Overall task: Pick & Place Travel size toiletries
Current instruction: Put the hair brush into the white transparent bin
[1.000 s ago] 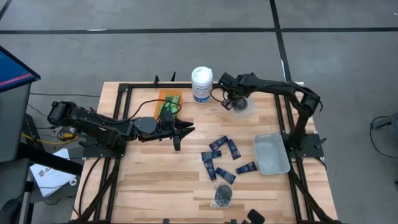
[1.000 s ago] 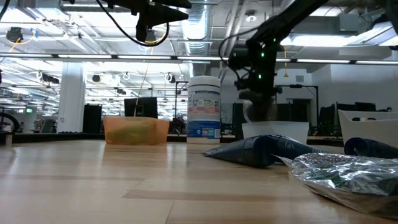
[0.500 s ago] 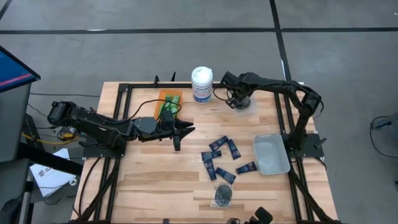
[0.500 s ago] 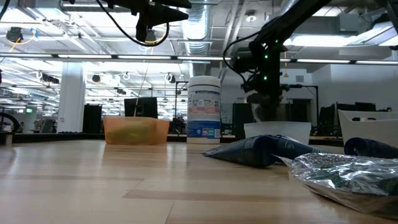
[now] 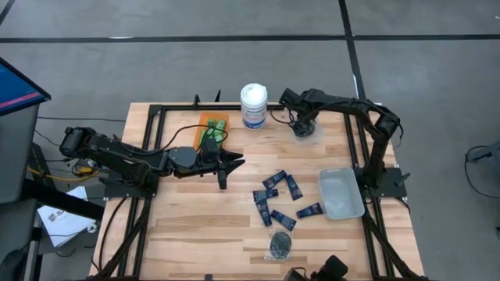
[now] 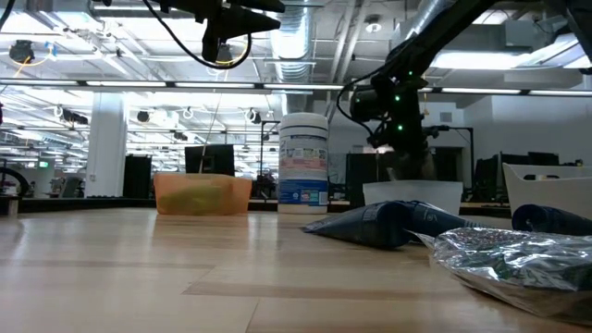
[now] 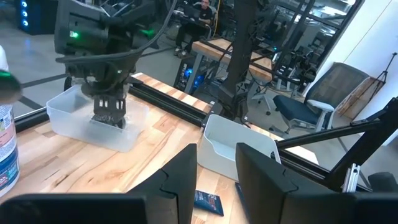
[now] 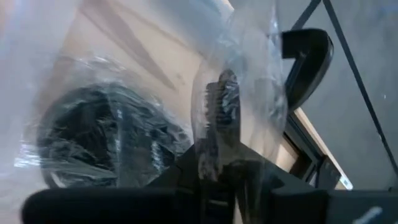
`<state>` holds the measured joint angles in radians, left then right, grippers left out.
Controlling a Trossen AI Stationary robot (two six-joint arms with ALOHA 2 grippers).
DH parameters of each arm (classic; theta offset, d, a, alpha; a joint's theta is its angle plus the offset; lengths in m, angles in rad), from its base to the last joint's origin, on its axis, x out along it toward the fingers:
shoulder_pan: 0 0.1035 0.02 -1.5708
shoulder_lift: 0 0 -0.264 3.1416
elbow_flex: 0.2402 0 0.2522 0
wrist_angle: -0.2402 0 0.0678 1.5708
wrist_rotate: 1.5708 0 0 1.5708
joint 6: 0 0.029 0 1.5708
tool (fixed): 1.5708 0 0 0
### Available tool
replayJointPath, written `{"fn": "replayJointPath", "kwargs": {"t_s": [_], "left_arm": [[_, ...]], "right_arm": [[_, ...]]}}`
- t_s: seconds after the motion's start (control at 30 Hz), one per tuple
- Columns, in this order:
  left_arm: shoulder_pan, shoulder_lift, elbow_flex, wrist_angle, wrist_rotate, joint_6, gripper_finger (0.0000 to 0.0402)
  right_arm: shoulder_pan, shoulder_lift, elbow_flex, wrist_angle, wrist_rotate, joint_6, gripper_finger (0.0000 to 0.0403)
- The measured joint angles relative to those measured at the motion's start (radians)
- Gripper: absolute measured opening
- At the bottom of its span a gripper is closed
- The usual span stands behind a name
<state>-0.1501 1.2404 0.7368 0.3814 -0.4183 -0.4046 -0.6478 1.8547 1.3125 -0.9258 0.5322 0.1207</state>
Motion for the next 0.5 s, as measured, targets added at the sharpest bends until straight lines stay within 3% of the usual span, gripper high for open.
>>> {"fn": "replayJointPath", "kwargs": {"t_s": [0.17,0.4,0.5], "left_arm": [[0.000,0.000,0.000,0.000,0.000,-0.003,0.0108],[0.000,0.000,0.000,-0.001,0.000,-0.025,0.0108],[0.000,0.000,0.000,-0.005,0.020,-0.031,0.0108]], "right_arm": [[0.000,-0.004,0.000,0.004,0.001,-0.019,0.0111],[0.005,-0.010,0.024,-0.011,-0.035,-0.065,0.0225],[0.016,-0.027,0.041,-0.019,-0.048,-0.071,0.0256]]}}
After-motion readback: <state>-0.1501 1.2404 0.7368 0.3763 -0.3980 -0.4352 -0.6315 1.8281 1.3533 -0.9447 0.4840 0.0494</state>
